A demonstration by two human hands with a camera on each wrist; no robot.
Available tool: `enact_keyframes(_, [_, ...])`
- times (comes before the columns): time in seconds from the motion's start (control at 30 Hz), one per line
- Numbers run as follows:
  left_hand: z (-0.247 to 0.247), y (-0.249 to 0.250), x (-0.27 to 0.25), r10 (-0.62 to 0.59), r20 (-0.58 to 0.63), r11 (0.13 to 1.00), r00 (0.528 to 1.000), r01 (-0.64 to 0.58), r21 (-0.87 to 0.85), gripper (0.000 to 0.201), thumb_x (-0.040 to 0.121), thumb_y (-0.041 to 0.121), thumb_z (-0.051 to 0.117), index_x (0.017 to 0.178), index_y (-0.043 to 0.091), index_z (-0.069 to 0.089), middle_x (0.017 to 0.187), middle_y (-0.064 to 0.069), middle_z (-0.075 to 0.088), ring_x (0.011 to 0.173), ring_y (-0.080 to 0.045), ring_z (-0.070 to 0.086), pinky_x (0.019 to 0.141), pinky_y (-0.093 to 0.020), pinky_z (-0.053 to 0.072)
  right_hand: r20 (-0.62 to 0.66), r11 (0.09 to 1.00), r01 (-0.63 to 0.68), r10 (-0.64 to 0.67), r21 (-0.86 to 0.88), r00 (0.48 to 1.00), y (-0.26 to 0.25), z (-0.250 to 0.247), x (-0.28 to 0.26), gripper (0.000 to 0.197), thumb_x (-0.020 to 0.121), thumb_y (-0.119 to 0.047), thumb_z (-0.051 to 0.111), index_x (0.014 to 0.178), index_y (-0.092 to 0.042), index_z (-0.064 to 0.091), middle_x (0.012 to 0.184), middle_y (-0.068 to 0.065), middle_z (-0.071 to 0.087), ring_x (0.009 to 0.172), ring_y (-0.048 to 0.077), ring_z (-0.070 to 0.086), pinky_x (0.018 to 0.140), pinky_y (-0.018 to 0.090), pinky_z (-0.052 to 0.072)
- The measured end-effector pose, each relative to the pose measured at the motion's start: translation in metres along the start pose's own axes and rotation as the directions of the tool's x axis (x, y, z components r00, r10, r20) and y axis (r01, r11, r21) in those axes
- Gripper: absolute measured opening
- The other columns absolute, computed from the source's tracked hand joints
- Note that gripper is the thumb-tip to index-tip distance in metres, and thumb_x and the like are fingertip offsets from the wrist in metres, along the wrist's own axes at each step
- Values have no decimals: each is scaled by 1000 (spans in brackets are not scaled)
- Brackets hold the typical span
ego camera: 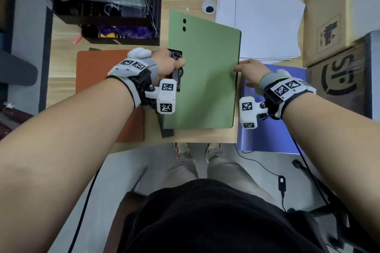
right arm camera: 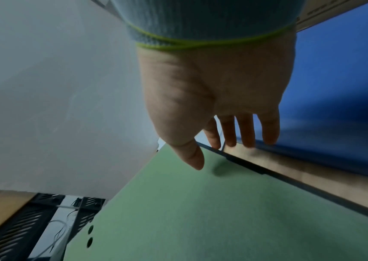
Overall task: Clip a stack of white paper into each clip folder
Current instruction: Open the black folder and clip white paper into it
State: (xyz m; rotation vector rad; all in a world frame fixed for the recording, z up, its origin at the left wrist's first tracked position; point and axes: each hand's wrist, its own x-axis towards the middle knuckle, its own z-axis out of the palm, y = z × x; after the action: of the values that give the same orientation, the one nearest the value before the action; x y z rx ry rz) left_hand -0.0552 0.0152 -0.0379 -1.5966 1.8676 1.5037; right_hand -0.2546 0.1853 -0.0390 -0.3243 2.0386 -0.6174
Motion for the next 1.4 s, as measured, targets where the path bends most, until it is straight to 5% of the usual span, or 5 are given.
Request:
enact_keyframes(0.13, [1, -2, -7, 4, -23, 996, 1000, -2, 88, 22, 98, 33, 58, 101, 11, 56, 84, -2, 61, 58, -9, 53, 41, -15, 38, 96, 988, -105, 94, 117, 991, 13, 3, 3, 5, 89, -14, 61, 86, -19, 60, 87, 8, 60, 73, 25, 55, 75, 36, 53])
enact_keyframes(0.33, [13, -19, 20, -71, -61, 993, 996, 77, 89, 61, 81, 51, 63, 123, 7, 56, 116, -10, 67, 100, -32, 65, 94, -44, 52, 53, 982, -97, 90, 165, 995, 20, 3, 7, 23, 99, -3, 42, 106, -16, 60, 85, 8, 61, 65, 21, 56, 62, 30, 56])
enact_keyframes(0.63, [25, -11, 6, -155, -48, 955, 987, 162, 250, 46, 95, 41, 56, 119, 3, 47, 114, -15, 59, 95, -32, 61, 92, -43, 52, -91, 980, -78, 96, 184, 991, 21, 1, 15, 22, 93, -4, 59, 106, -17, 47, 80, 6, 59, 54, 20, 55, 64, 38, 57])
enact_keyframes(1.13, [34, -11, 6, -182, -55, 969, 982, 189, 157, 31, 94, 28, 58, 110, 5, 45, 109, -13, 58, 97, -31, 60, 91, -47, 55, -31, 968, -114, 124, 224, 992, 27, 6, 27, 20, 86, -4, 65, 88, -22, 57, 114, 17, 66, 92, 31, 64, 89, 51, 57])
enact_keyframes(1.4, [38, -11, 4, -163, -51, 970, 985, 170, 175, 29, 98, 29, 54, 115, 13, 37, 110, -12, 45, 94, -29, 48, 89, -44, 52, -32, 971, -128, 137, 203, 990, 29, 8, 25, 17, 86, -2, 60, 86, -19, 60, 100, 17, 64, 81, 30, 59, 90, 53, 56])
